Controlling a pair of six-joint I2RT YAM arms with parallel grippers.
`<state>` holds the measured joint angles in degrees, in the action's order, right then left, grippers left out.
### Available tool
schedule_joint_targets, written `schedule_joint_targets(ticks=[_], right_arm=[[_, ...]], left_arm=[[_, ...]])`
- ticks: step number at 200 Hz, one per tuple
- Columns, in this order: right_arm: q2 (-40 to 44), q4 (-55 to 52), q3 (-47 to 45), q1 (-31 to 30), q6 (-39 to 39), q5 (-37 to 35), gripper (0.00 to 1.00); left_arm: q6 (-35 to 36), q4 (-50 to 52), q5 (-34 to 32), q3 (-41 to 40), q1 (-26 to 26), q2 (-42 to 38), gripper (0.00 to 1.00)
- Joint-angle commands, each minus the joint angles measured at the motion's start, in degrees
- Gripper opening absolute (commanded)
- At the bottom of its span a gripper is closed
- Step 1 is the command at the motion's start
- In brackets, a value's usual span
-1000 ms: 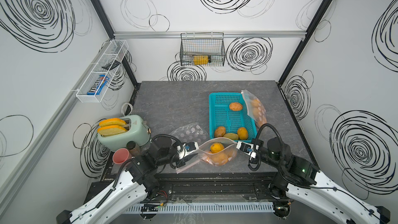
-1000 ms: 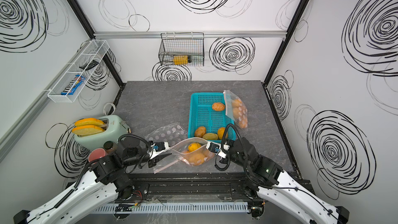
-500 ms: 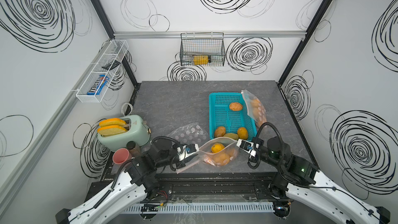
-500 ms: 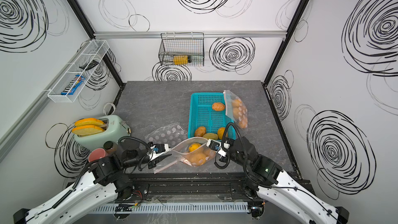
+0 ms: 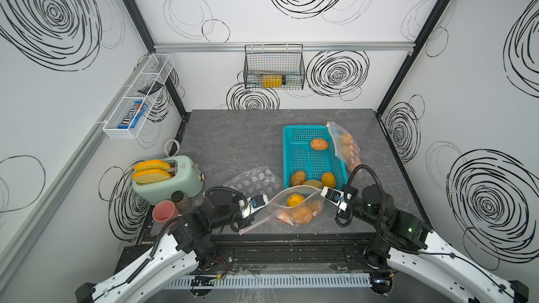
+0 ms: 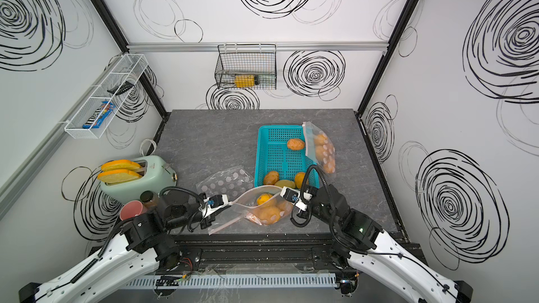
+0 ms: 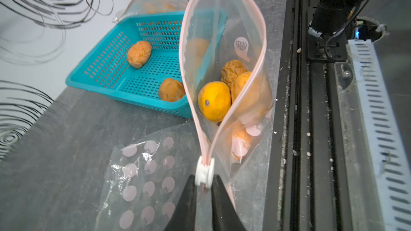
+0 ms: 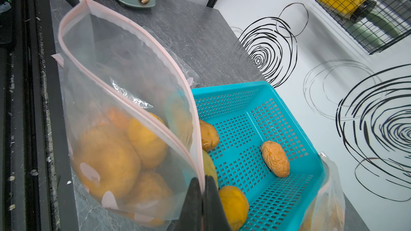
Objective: Put the potatoes into a zipper bag and zip it
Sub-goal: Adjust the zipper food storage bag in the zipper food storage bag.
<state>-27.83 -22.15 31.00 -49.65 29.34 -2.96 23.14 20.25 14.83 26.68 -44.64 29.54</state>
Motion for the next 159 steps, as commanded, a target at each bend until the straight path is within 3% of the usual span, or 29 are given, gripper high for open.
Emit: schedule_joint_targets(ticks=[1,49,76,106,124,127,159], right_arm=[[0.81,1.58,-0.33,0.34,-0.47,-0.82,0.0],[1.68,1.94,-0.95,0.43,-0.94,-0.87,0.0],[2.17,2.01,-1.28,0.43,-0.95,-1.24,0.0],[2.43,2.32,-1.47,0.46,-1.1,-1.08,0.0],[2.59,2.35,-1.47,0.41,-1.16,-0.69,0.0],[2.53,2.3,-1.47,0.37,-1.21,-0.6,0.0],[2.61,2.11,-1.48,0.34,-0.91,-0.19,0.0]], left_arm=[[-0.34,-2.27,-0.98,-0.43,-0.36,-0.66,0.18],[-0.72,-2.21,-0.84,-0.48,-0.45,-0.73,0.11],[-0.81,-2.28,-1.03,-0.57,-0.51,-1.03,0.21],[-0.57,-2.32,-0.41,-0.47,-0.55,-0.66,0.07],[-0.46,-2.67,-0.61,-0.49,-0.58,-0.65,0.05],[-0.42,-2.79,-0.59,-0.46,-0.57,-0.65,0.0],[1.41,-2.88,0.12,0.38,-0.55,-1.64,0.0]])
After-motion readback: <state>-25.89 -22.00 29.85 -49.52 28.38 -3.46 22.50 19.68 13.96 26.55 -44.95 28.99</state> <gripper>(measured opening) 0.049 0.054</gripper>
